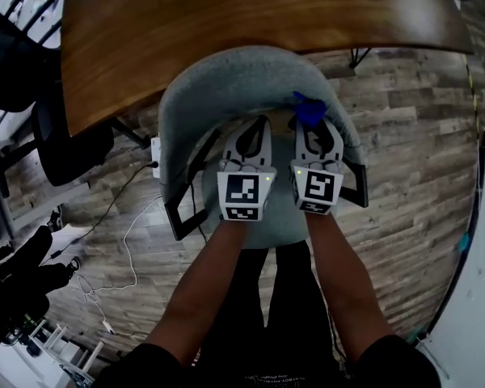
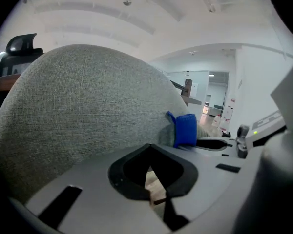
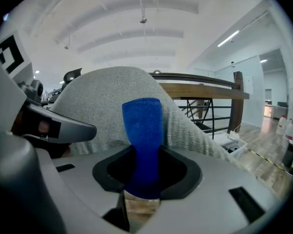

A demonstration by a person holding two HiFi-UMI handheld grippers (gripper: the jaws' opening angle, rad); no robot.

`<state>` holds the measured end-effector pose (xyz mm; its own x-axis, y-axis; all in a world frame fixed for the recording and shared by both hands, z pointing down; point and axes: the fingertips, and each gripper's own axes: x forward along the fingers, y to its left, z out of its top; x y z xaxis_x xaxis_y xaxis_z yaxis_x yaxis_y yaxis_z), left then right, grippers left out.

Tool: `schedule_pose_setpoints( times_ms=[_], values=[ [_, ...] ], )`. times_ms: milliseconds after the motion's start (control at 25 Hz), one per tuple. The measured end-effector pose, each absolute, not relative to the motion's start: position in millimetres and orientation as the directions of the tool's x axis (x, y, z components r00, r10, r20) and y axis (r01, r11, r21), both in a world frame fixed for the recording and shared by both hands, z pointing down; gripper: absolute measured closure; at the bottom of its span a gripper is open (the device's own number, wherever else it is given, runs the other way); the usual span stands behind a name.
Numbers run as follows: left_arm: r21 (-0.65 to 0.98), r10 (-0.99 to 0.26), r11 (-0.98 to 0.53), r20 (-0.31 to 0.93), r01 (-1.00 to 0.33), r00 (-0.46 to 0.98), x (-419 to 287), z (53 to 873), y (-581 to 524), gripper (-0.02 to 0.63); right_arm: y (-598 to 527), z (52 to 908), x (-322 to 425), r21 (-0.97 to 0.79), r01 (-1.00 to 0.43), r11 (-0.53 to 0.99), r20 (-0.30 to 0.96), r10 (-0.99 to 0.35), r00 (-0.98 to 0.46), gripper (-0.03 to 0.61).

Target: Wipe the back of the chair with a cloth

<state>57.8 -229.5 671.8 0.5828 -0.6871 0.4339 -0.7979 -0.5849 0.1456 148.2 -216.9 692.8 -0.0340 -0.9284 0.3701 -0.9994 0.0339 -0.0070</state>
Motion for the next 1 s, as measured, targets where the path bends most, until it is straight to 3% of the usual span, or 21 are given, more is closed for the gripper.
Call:
schedule_pose_setpoints(
  times_ms=[280,520,1000],
  values=[
    [0.161,-0.651,-0.628,0.427,-0.761,0.627,88.4,671.2,-215.4,0.611,-187.4,689.3,179.5,-0.002,-0.996,-0.084,0.373,-0.925,0.077,0.443],
    [0.167,-0.643,-0.636,0.425,-0.753,0.637,94.5,671.0,-209.4,0.611,-173.5,689.1,186.8,0.004,-0.995,-0.097,0.378,-0.921,0.092,0.443],
    [0.165,-0.785,-0.362,0.476,-0.918,0.395,-23.1,697.1,-212.3,0.611,-206.0,674.0,74.0,-0.068,-0.959,0.276,0.313,-0.907,-0.283,0.443]
  ],
)
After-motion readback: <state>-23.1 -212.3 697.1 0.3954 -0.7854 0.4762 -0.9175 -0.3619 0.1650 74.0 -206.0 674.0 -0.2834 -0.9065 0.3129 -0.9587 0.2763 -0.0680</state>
